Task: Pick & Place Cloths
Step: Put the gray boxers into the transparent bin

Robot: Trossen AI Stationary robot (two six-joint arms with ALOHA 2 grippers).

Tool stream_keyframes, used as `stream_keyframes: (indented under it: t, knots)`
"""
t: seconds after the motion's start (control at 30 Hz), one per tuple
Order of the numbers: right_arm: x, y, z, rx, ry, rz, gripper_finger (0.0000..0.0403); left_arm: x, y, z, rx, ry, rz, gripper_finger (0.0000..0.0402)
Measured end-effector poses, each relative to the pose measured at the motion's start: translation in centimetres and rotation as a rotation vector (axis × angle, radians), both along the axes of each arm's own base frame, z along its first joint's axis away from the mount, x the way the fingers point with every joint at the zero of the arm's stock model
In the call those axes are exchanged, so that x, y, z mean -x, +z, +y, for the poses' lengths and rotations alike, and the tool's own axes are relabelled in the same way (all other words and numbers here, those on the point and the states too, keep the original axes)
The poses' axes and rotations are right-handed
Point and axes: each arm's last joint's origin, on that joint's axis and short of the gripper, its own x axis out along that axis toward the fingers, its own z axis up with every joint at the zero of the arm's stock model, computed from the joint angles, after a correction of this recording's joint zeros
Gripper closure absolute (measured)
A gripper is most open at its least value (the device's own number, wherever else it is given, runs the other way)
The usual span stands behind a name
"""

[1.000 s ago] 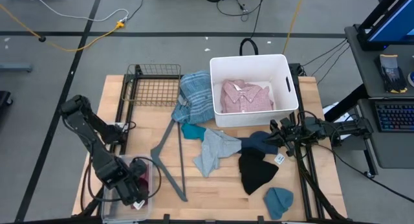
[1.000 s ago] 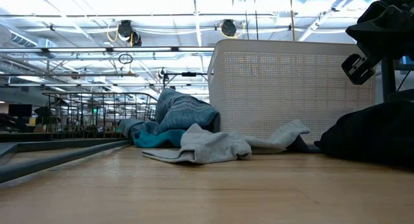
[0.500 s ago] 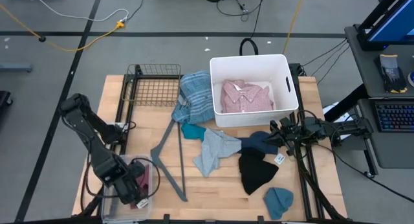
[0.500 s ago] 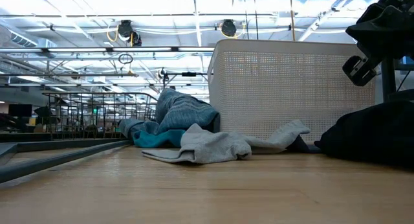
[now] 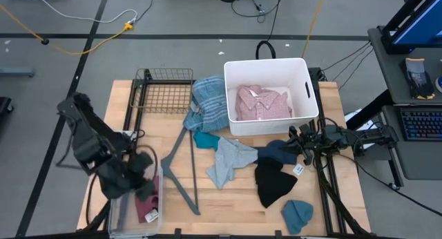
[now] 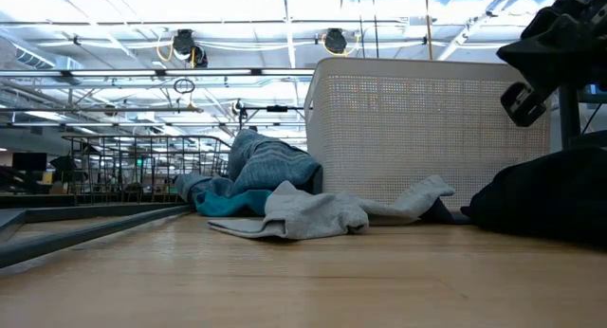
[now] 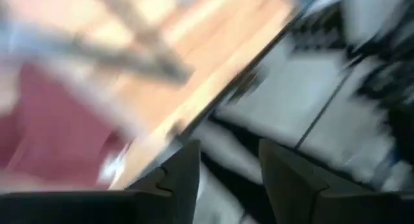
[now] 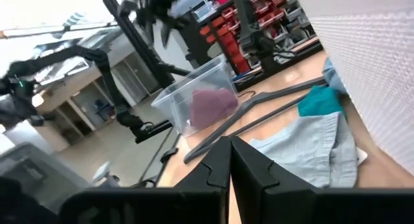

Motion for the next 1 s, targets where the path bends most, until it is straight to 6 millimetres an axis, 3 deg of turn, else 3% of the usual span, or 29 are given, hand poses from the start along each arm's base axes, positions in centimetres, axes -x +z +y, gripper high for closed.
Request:
stream_keyframes:
  t: [0.17, 0.37, 0.67, 1.0]
  knots:
    - [0.0, 0.0, 0.0, 0.050, 0.001, -0.010, 0.0399, -3.0, 2.3, 1.5, -0.080, 0.081, -0.287, 0.0279]
    - [0.0, 0.0, 0.0, 0.050, 0.003, -0.010, 0.0399, -9.0, 2.0, 3.2, -0.230, 0.045, -0.455, 0.0317]
    - [0.0, 0.0, 0.0, 0.051, 0.006, -0.011, 0.0399, -18.5, -3.2, 5.3, -0.363, -0.040, -0.474, 0.0395]
    - [0.0, 0.0, 0.0, 0.052, 0.006, -0.011, 0.0399, -23.7, -10.5, 7.2, -0.379, 0.006, -0.271, 0.0399]
